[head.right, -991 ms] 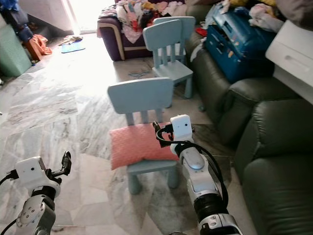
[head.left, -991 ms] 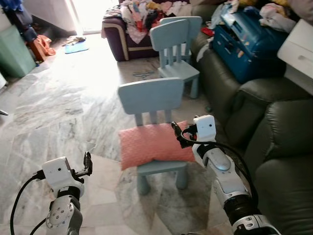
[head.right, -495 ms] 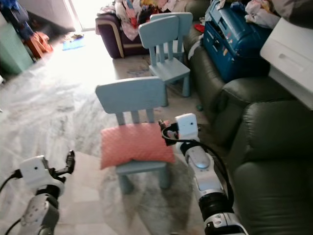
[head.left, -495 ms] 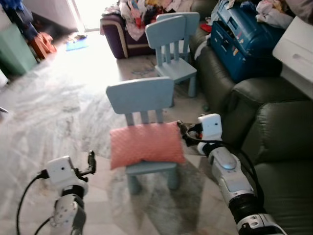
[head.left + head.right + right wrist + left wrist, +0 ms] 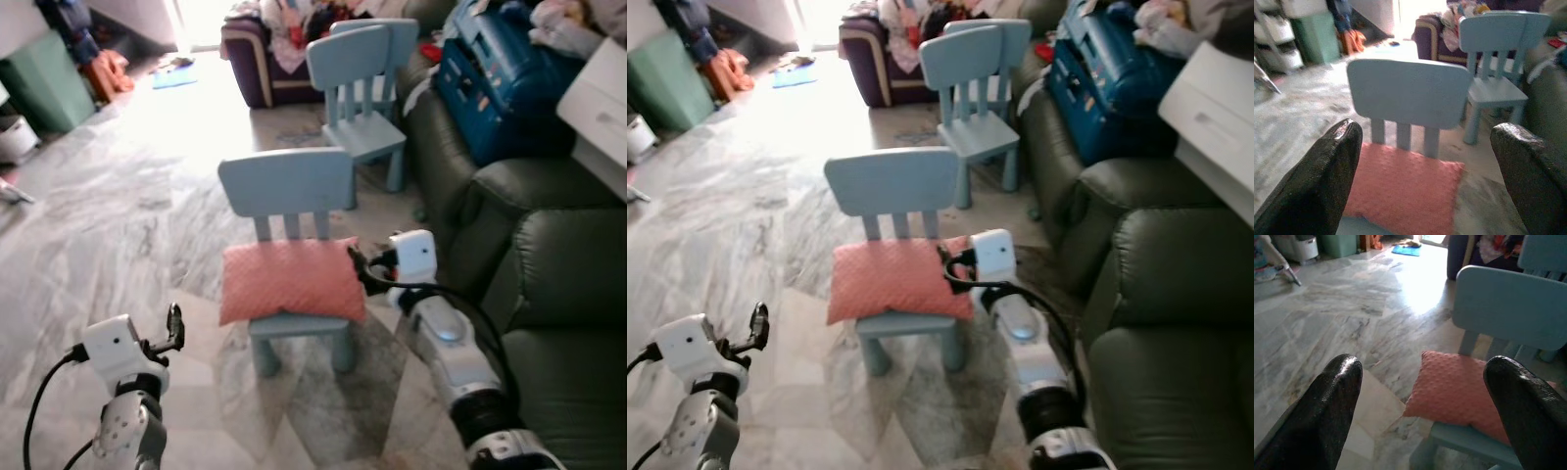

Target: Move the pillow to the sofa

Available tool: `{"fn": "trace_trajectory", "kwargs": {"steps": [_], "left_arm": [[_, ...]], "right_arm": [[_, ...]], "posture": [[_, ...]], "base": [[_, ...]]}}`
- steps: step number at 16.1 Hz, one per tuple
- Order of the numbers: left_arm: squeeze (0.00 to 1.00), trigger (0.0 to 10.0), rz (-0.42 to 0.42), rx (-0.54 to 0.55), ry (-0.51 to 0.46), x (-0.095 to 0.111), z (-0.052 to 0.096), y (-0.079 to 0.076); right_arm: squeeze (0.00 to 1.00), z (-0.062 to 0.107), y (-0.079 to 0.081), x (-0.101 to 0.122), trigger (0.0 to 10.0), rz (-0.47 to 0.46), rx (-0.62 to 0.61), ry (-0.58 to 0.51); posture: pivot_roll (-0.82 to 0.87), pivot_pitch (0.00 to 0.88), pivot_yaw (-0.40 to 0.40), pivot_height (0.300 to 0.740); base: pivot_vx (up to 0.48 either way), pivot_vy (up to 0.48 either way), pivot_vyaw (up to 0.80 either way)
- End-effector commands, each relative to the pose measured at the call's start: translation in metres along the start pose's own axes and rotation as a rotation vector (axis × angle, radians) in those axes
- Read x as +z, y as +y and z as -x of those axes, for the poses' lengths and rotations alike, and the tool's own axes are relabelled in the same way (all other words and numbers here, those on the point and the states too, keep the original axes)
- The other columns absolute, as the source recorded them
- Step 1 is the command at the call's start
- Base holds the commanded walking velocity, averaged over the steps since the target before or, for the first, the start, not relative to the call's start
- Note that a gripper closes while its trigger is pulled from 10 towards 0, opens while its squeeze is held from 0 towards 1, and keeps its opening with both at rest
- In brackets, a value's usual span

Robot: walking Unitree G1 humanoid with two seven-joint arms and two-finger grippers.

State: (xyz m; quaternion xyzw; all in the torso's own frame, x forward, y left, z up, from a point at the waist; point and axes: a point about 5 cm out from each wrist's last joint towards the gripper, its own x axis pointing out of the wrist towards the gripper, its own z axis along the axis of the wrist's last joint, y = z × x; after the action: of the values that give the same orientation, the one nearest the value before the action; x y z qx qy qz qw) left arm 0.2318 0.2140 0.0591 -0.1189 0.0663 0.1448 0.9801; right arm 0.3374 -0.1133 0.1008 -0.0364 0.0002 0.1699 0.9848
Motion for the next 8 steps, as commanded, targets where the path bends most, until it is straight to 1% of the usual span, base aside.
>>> {"fn": "trace_trajectory", "kwargs": {"steps": [1, 2, 3, 5, 6, 8], "left_arm": [[0.00, 10.0, -0.001, 0.005, -0.016, 0.0037, 0.0009, 0.0038], [0.00, 10.0, 0.000, 0.003, -0.019, 0.0040, 0.0010, 0.0036], [0.00, 10.0, -0.005, -0.012, -0.022, 0.0044, 0.0014, 0.0028], [0.00, 10.0, 0.002, -0.008, -0.020, 0.0042, 0.0016, 0.0028], [0.00, 10.0, 0.001, -0.009, -0.016, 0.0038, 0.0015, 0.0028], [0.00, 10.0, 0.004, -0.016, -0.013, 0.0034, 0.0017, 0.0022]], "right_arm": [[0.00, -0.0004, -0.0012, 0.0018, 10.0, 0.006, 0.002, -0.003], [0.00, -0.0005, -0.0011, 0.0018, 10.0, 0.006, 0.002, -0.002], [0.00, -0.0004, -0.0009, 0.0017, 10.0, 0.006, 0.002, -0.002], [0.00, -0.0003, -0.0009, 0.0016, 10.0, 0.005, 0.002, -0.002], [0.00, -0.0002, -0.0010, 0.0015, 10.0, 0.006, 0.001, -0.001], [0.00, 0.0001, -0.0009, 0.0014, 10.0, 0.006, 0.001, -0.001]], "posture": [[-0.12, 0.096, 0.071, 0.740], [-0.12, 0.095, 0.071, 0.740], [-0.12, 0.096, 0.072, 0.740], [-0.12, 0.096, 0.072, 0.740], [-0.12, 0.096, 0.072, 0.740], [-0.12, 0.097, 0.074, 0.740]], "base": [[0.000, 0.000, 0.00], [0.000, 0.289, 0.00], [0.240, 0.416, 0.00], [0.240, 0.416, 0.00], [0.000, 0.420, 0.00], [0.240, 0.416, 0.00]]}}
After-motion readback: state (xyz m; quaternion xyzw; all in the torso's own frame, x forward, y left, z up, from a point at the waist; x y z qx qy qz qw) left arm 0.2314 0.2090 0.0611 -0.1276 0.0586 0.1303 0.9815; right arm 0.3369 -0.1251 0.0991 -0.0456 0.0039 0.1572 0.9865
